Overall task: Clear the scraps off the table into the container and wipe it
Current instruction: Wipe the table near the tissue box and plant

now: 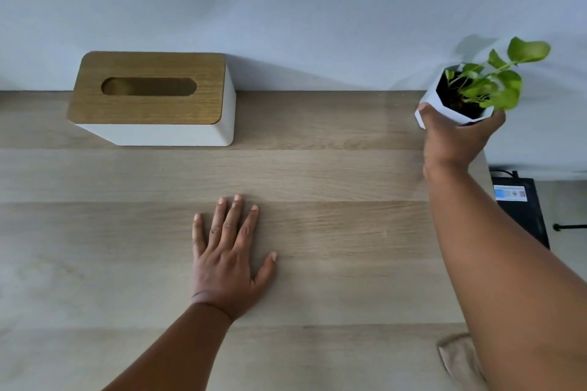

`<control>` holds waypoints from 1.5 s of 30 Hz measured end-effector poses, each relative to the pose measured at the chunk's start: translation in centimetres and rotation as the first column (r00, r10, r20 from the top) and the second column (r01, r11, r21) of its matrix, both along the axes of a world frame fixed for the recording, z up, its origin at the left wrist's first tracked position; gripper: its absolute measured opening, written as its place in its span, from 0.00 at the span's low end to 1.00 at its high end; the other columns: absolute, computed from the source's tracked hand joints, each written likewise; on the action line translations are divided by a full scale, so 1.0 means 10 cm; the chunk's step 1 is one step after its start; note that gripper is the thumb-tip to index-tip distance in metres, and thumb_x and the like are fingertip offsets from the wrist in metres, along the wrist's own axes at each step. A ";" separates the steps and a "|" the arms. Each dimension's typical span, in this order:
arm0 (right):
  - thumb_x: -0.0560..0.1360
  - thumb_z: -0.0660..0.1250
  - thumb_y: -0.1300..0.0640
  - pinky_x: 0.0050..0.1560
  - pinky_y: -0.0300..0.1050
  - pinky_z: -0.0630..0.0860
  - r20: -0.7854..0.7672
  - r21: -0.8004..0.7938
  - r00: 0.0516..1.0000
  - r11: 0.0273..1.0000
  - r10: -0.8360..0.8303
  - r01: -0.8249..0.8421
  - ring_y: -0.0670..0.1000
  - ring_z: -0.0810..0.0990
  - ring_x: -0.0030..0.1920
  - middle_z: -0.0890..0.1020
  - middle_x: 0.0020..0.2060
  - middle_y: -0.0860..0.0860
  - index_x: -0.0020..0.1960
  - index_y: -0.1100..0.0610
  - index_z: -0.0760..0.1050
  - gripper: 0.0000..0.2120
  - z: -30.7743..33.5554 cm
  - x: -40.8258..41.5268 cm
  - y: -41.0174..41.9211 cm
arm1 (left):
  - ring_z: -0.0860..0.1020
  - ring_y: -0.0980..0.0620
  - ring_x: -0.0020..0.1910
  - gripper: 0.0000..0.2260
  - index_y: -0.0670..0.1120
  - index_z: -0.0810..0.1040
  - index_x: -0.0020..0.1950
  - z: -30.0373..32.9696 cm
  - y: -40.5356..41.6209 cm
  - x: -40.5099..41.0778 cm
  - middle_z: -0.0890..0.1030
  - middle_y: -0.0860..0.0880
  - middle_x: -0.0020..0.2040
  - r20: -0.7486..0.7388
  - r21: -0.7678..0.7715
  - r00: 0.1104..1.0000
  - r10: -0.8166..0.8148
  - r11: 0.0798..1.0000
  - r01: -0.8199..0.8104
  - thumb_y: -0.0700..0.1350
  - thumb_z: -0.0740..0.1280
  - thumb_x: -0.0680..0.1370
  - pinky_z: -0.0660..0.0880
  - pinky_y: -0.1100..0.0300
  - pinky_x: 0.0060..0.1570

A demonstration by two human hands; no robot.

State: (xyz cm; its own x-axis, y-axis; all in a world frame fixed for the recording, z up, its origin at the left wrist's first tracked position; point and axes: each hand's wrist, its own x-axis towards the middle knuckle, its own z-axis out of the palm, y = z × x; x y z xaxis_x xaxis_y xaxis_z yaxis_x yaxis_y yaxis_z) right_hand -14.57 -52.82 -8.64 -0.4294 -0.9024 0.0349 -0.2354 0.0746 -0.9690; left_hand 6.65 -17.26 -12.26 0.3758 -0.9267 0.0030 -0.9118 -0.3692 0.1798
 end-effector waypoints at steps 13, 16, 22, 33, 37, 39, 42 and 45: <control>0.59 0.85 0.51 0.59 0.32 0.76 -0.036 -0.037 0.994 0.994 0.103 -0.104 0.32 0.79 0.56 0.80 0.59 0.41 0.72 0.54 0.68 0.46 0.02 0.29 0.56 | 0.49 0.45 0.84 0.38 0.49 0.62 0.82 -0.06 0.01 0.01 0.56 0.46 0.84 0.004 -0.006 1.000 -0.001 1.000 0.001 0.67 0.59 0.77 0.50 0.32 0.78; 0.59 0.84 0.50 0.53 0.23 0.72 -0.070 -0.034 0.990 0.992 0.122 -0.124 0.28 0.77 0.54 0.79 0.57 0.36 0.72 0.51 0.68 0.45 0.04 0.41 0.77 | 0.49 0.44 0.84 0.39 0.49 0.63 0.82 -0.08 0.01 0.02 0.57 0.46 0.84 -0.004 -0.016 1.000 -0.010 1.000 0.010 0.68 0.60 0.76 0.50 0.32 0.78; 0.59 0.85 0.49 0.62 0.44 0.79 -0.109 0.002 0.981 0.986 0.163 -0.164 0.43 0.82 0.58 0.82 0.60 0.45 0.70 0.51 0.68 0.44 0.13 0.72 1.14 | 0.52 0.44 0.84 0.38 0.48 0.66 0.81 -0.02 0.02 0.05 0.59 0.45 0.83 -0.080 -0.052 0.996 -0.040 0.998 0.036 0.67 0.61 0.75 0.49 0.33 0.78; 0.60 0.85 0.51 0.51 0.24 0.72 -0.069 0.012 0.955 0.958 0.288 -0.288 0.33 0.80 0.53 0.81 0.56 0.40 0.66 0.50 0.70 0.39 0.14 1.53 1.51 | 0.55 0.45 0.83 0.37 0.49 0.67 0.80 0.00 0.67 1.13 0.62 0.47 0.83 -0.054 -0.056 0.998 -0.012 0.998 0.009 0.67 0.60 0.76 0.54 0.35 0.78; 0.60 0.85 0.50 0.54 0.28 0.74 -0.072 0.041 0.941 0.943 0.332 -0.329 0.37 0.81 0.56 0.81 0.57 0.41 0.67 0.50 0.70 0.41 0.08 1.83 1.55 | 0.57 0.45 0.83 0.37 0.48 0.68 0.80 0.00 0.92 1.46 0.63 0.47 0.82 -0.041 -0.065 0.998 0.046 0.997 -0.048 0.67 0.61 0.75 0.55 0.34 0.78; 0.60 0.85 0.50 0.56 0.31 0.75 -0.073 0.045 0.936 0.939 0.344 -0.341 0.40 0.81 0.57 0.81 0.57 0.41 0.68 0.49 0.70 0.42 0.04 1.96 1.54 | 0.57 0.45 0.83 0.37 0.48 0.68 0.80 -0.02 0.97 1.55 0.63 0.46 0.82 -0.032 -0.067 0.997 0.069 0.995 -0.071 0.67 0.61 0.75 0.54 0.33 0.77; 0.59 0.86 0.50 0.55 0.32 0.75 -0.068 0.042 0.934 0.937 0.350 -0.348 0.38 0.81 0.56 0.81 0.55 0.39 0.66 0.47 0.69 0.40 -0.02 2.13 1.53 | 0.56 0.44 0.83 0.38 0.48 0.68 0.80 -0.04 0.97 1.59 0.63 0.47 0.82 -0.025 -0.079 0.997 0.069 0.994 -0.070 0.66 0.62 0.74 0.54 0.33 0.77; 0.59 0.86 0.50 0.50 0.23 0.71 -0.053 0.014 0.934 0.936 0.353 -0.353 0.30 0.79 0.54 0.80 0.53 0.29 0.61 0.33 0.67 0.39 -0.03 2.25 1.51 | 0.55 0.45 0.83 0.38 0.49 0.67 0.80 -0.07 0.97 1.58 0.61 0.47 0.83 -0.013 -0.075 0.997 0.070 0.995 -0.071 0.66 0.63 0.74 0.52 0.33 0.78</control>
State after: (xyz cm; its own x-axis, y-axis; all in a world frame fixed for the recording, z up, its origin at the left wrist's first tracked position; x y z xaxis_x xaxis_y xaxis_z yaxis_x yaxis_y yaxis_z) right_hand 7.94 -37.71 -8.90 -0.0809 -0.9957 0.0449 -0.2991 -0.0187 -0.9540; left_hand 22.48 -7.57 -12.97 0.4404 -0.8953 0.0676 -0.8820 -0.4174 0.2187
